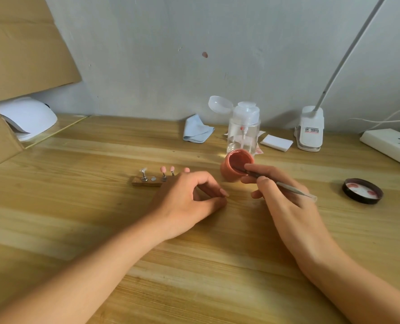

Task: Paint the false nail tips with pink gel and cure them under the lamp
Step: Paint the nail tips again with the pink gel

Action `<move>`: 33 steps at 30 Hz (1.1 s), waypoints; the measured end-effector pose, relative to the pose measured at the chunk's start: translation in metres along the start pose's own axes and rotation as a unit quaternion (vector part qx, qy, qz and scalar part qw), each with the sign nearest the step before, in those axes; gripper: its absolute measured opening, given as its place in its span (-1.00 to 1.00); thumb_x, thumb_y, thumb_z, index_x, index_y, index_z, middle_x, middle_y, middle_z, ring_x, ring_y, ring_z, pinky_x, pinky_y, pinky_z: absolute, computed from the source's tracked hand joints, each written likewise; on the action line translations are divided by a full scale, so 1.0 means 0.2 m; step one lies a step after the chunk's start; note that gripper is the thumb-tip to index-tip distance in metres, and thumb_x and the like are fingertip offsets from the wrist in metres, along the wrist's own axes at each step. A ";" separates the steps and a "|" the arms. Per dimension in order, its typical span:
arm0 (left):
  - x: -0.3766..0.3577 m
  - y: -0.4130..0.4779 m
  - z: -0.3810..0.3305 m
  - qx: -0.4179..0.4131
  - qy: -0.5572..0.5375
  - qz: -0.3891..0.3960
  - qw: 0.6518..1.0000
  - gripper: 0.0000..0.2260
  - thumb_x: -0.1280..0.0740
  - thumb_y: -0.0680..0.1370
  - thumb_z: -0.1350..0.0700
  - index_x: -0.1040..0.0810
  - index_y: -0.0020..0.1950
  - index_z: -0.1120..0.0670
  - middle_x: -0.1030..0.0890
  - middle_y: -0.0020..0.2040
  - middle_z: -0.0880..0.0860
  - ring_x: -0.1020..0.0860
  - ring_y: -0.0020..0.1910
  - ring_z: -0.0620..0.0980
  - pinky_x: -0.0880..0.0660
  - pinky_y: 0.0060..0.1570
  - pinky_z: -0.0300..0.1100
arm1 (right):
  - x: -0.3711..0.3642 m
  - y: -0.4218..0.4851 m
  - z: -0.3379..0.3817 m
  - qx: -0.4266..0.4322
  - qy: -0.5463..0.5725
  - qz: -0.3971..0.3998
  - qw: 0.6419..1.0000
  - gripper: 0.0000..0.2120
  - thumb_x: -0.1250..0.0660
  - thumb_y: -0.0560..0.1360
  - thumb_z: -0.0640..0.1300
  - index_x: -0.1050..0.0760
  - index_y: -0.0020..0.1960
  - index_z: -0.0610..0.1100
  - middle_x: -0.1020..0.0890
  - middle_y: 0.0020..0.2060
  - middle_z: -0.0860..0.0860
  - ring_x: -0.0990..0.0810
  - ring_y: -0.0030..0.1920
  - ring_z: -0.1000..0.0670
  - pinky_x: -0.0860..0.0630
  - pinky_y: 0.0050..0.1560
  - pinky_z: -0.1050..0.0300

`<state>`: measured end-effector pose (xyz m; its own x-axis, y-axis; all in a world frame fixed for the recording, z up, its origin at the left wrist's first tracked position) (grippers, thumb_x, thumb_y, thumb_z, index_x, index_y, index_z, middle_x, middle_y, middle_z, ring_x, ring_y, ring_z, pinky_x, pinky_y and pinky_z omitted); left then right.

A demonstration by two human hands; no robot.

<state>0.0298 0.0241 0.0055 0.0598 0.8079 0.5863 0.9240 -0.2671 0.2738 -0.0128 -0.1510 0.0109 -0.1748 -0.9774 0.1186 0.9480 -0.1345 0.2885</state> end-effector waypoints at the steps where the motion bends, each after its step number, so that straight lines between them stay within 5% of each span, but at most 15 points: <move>1: 0.00 0.00 0.00 0.001 -0.001 0.000 1.000 -0.83 -0.52 0.45 0.09 -0.59 -0.22 -0.15 -0.52 -0.47 -0.36 -0.35 -0.58 -0.24 -0.02 0.44 -0.32 | 0.00 0.00 0.00 0.001 -0.001 0.000 1.000 -0.73 -0.21 0.59 -0.24 -0.63 0.08 0.02 -0.71 -0.09 0.19 -0.60 -0.09 0.24 -0.49 0.06 0.26; 10: 0.00 0.00 0.00 -0.006 0.001 0.002 1.000 -0.82 -0.52 0.45 0.09 -0.59 -0.22 -0.16 -0.50 -0.49 -0.37 -0.38 -0.57 -0.27 -0.07 0.33 -0.36 | 0.00 0.00 0.01 0.002 -0.014 0.004 1.000 -0.74 -0.20 0.60 -0.23 -0.62 0.07 0.02 -0.71 -0.11 0.22 -0.61 -0.09 0.28 -0.47 0.05 0.32; 17: 0.00 0.00 0.01 -0.014 0.007 0.005 1.000 -0.81 -0.51 0.47 0.09 -0.58 -0.22 -0.18 -0.51 -0.48 -0.38 -0.41 -0.54 -0.32 -0.01 0.37 -0.36 | 0.00 0.00 0.01 0.009 -0.013 -0.002 1.000 -0.73 -0.20 0.61 -0.19 -0.61 0.14 0.06 -0.71 0.00 0.17 -0.62 0.03 0.15 -0.50 0.23 0.06; 22: 0.00 0.01 0.04 -0.009 0.001 0.001 1.000 -0.81 -0.51 0.46 0.08 -0.59 -0.24 -0.19 -0.63 -0.27 -0.33 -0.36 -0.50 -0.23 -0.43 0.01 -0.18 | 0.01 -0.01 0.04 0.043 0.019 0.013 0.999 -0.76 -0.25 0.60 -0.23 -0.62 0.14 -0.03 -0.72 -0.05 0.11 -0.66 -0.07 0.07 -0.55 0.02 0.27; 25: 0.00 0.01 0.04 -0.025 0.020 0.004 0.999 -0.83 -0.51 0.47 0.09 -0.59 -0.22 -0.14 -0.57 -0.37 -0.38 -0.41 -0.44 -0.35 -0.31 -0.18 -0.36 | 0.02 -0.03 0.06 0.067 0.057 0.003 0.996 -0.91 -0.36 0.52 -0.10 -0.62 -0.03 -0.07 -0.72 -0.17 -0.01 -0.63 -0.19 0.12 -0.51 -0.13 0.32; 28: 0.00 0.01 0.05 -0.020 0.025 0.004 0.999 -0.86 -0.51 0.47 0.07 -0.60 -0.21 -0.12 -0.55 -0.37 -0.38 -0.41 -0.41 -0.34 -0.28 -0.25 -0.29 | 0.02 -0.03 0.04 0.046 0.065 0.003 0.997 -0.92 -0.36 0.54 -0.12 -0.54 -0.10 -0.12 -0.68 -0.33 -0.08 -0.57 -0.33 0.08 -0.50 -0.24 0.28; 33: 0.00 0.01 0.05 -0.030 0.028 0.004 0.999 -0.85 -0.51 0.48 0.11 -0.59 -0.20 -0.09 -0.49 -0.49 -0.39 -0.36 -0.56 -0.27 -0.23 -0.46 -0.44 | 0.00 -0.04 0.04 0.003 0.039 0.042 0.998 -0.89 -0.46 0.44 -0.18 -0.54 -0.10 -0.16 -0.70 -0.25 -0.14 -0.62 -0.25 0.03 -0.52 -0.16 0.17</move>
<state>0.0351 0.0286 -0.0007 0.0448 0.7758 0.6294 0.8990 -0.3061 0.3132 -0.0219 -0.1487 0.0159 -0.0731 -0.9950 0.0680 0.9569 -0.0508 0.2859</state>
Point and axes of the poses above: each hand's wrist, its own y-axis towards the middle knuckle, its own x-axis out of the back of the hand, z = x × y, the point moved 2 cm from there along y, towards the middle knuckle
